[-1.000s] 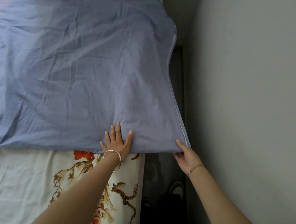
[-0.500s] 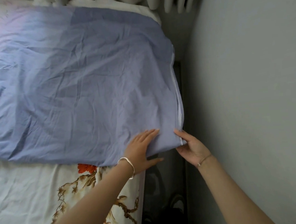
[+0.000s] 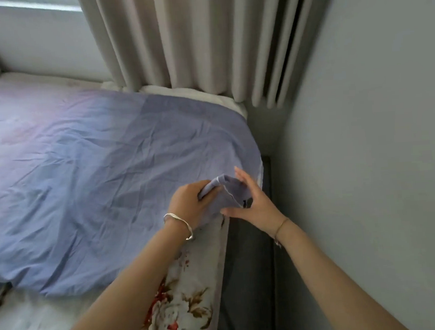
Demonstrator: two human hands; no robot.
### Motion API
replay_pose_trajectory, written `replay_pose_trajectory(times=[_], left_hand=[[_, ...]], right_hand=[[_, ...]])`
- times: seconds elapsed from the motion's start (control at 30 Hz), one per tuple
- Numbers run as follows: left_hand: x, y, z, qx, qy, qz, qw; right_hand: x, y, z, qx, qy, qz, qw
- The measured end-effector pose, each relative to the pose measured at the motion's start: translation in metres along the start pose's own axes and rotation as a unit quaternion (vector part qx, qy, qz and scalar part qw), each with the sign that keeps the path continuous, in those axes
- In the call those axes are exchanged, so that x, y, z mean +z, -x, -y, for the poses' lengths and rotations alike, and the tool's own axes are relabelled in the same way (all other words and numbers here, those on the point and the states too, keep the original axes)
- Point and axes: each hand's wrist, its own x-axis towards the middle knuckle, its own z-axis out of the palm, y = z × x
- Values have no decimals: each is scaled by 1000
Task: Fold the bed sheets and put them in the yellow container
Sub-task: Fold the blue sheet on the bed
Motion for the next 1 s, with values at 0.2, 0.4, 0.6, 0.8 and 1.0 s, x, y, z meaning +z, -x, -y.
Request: replay_pose_trajectory(times=[0.2,0.4,0.6,0.8,1.0], left_hand=[[-71,-29,-4,-36,98,-82,991],[-124,-79,8,-119,219,-192,949],[-194,-135,47,-198,208,-292,912],[-233,-123,89,-315,219,-361,850],[-238,-50,120,-412,289,-372,780]], right_hand=[[1,-61,70,5,133,80,988],[-4,-142,128,-25,201,154,967],[14,-255,168,-39,208,279,937],[75,-320,212,-109,262,405,869],[140,-328,237,-138,258,459,839]])
